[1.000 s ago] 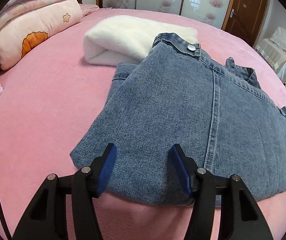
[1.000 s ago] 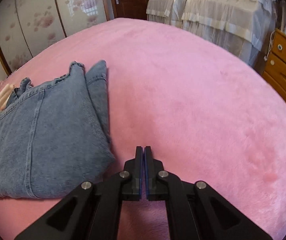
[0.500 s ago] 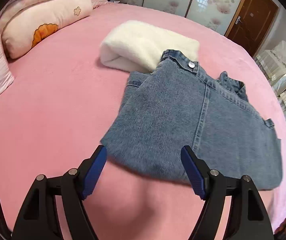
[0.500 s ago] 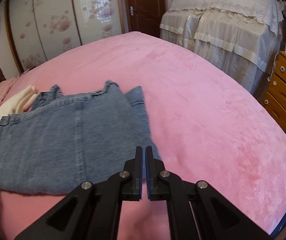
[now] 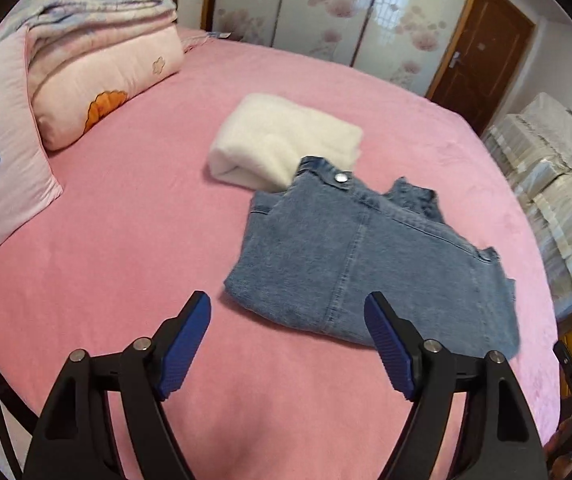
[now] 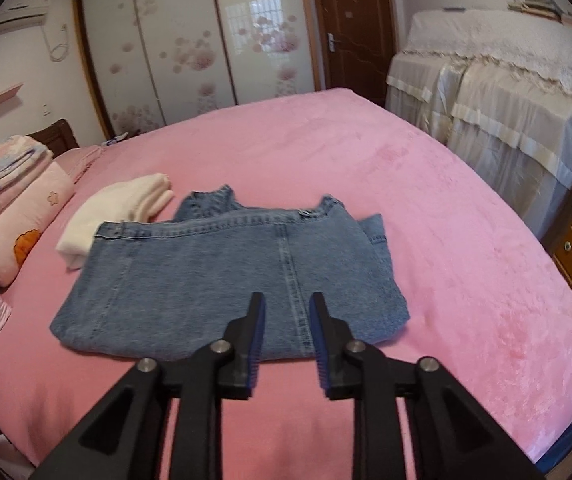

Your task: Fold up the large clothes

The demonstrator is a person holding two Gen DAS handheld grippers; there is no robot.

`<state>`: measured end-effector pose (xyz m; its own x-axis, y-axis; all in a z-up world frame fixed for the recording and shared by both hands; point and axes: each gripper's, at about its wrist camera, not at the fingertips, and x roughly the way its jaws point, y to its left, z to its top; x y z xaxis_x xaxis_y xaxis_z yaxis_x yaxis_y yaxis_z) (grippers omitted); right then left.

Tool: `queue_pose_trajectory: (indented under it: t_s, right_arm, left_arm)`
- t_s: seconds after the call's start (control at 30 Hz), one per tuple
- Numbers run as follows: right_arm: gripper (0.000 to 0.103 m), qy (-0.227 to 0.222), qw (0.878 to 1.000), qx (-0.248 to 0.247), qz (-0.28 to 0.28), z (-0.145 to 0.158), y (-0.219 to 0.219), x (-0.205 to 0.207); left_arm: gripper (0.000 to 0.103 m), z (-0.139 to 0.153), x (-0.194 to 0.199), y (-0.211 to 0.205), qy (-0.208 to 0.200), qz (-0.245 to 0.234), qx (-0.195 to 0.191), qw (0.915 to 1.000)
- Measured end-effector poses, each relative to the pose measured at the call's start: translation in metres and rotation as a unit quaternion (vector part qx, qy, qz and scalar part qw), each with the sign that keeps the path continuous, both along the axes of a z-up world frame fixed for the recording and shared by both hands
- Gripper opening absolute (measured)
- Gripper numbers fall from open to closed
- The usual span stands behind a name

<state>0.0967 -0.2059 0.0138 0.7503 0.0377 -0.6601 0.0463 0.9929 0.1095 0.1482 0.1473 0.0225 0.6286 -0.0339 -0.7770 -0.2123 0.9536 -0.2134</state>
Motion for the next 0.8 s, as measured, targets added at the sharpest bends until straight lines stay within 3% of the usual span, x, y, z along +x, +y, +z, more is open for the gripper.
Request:
queue_pose_trajectory:
  t_s: [0.17, 0.37, 0.57, 0.8]
  right_arm:
    - [0.036, -0.019, 0.999, -0.005, 0.034, 0.012, 0.033, -0.021]
    - [0.039, -0.035, 0.998, -0.02, 0.052, -0.001, 0.065, -0.033]
    - [0.047, -0.044, 0.998, -0.018, 0.05, -0.033, 0.079, -0.034]
    - [0.047, -0.017, 0.999, -0.006, 0.05, -0.073, 0.089, -0.015]
  left_arm:
    - [0.082, 0.003, -0.021, -0.019, -0.01, -0.027, -0.006, 0.9996]
    - [0.082, -0.03, -0.021, -0.035, 0.017, -0.059, -0.044, 0.9971]
    - [0.082, -0.093, -0.011, -0.039, 0.048, -0.097, -0.163, 0.9807]
    - [0.082, -0.168, 0.006, -0.03, 0.054, -0.076, -0.244, 0.9652]
